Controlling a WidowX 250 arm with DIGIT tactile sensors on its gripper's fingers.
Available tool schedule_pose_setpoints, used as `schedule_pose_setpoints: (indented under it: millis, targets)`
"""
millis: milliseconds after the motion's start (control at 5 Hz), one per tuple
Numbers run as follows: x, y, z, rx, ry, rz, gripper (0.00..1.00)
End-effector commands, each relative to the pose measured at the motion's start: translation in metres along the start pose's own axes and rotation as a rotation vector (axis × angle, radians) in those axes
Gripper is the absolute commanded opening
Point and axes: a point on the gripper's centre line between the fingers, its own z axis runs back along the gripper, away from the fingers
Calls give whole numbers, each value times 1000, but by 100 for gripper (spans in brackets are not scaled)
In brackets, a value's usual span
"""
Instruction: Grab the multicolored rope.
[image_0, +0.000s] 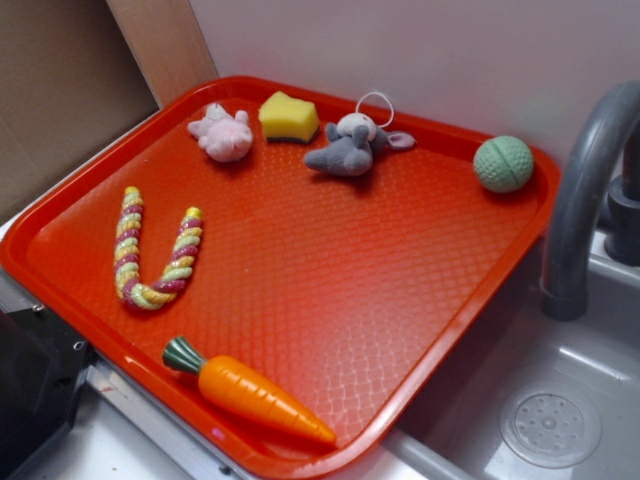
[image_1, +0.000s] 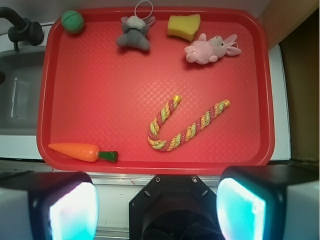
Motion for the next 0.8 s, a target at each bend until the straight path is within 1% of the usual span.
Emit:
schedule_pose_setpoints:
  millis: [0,200,400,600]
  targets:
    - [0,0,0,0,0,0,100]
    - [12,-10,-32,-8,0,-23,100]
    - [23,-19,-67,28,-31,-29,100]
    - [30,-20,-92,33,-85,-9,100]
